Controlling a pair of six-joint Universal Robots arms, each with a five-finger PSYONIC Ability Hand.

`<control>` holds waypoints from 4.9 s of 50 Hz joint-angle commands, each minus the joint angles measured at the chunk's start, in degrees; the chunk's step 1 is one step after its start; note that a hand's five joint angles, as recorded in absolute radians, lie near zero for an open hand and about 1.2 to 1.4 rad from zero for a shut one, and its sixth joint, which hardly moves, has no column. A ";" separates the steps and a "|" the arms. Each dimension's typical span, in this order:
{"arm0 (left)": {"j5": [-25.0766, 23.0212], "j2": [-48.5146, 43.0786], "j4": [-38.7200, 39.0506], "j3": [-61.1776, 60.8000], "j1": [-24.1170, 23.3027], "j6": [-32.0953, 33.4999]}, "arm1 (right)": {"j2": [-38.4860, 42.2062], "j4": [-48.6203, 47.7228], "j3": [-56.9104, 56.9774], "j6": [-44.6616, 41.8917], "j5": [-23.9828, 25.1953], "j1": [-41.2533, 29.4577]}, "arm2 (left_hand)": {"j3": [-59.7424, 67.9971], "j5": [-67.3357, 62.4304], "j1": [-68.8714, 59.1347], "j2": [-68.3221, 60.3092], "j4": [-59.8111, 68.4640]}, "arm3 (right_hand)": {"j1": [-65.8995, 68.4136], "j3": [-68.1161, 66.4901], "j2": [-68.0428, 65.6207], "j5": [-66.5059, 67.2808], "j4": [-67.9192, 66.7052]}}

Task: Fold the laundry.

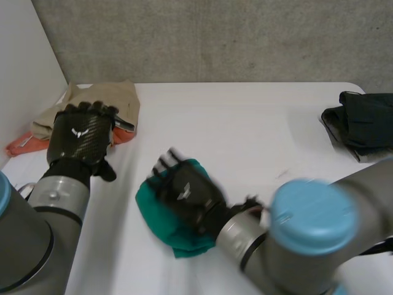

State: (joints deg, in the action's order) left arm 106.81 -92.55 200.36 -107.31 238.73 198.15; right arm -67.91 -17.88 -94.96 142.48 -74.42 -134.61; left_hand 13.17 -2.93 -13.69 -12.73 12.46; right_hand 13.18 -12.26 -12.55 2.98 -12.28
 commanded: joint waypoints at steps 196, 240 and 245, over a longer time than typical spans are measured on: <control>-22.61 -13.53 -12.01 15.55 -1.07 -14.64 | 9.11 -13.06 -9.54 6.24 7.27 9.02 | -0.44 0.19 0.95 -0.01 0.28 | 8.51 -9.43 -9.14 8.71 -9.41; -22.70 -13.62 -12.01 15.29 -0.89 -14.72 | 10.69 -12.44 -6.90 6.85 7.98 9.02 | -0.44 0.19 0.95 -0.01 0.28 | 9.69 -10.60 -10.32 9.88 -10.59; -22.70 -13.62 -12.01 15.29 -0.89 -14.72 | 10.69 -12.44 -6.90 6.85 7.98 9.02 | -0.44 0.19 0.95 -0.01 0.28 | 13.04 -13.95 -13.67 13.23 -13.93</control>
State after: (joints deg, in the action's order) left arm 84.14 -106.17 188.35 -92.02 237.83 183.43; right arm -57.58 -30.32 -102.06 149.35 -66.44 -125.54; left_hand 13.17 -2.92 -13.69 -12.74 12.47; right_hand 18.26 -18.93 -17.91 9.76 -18.90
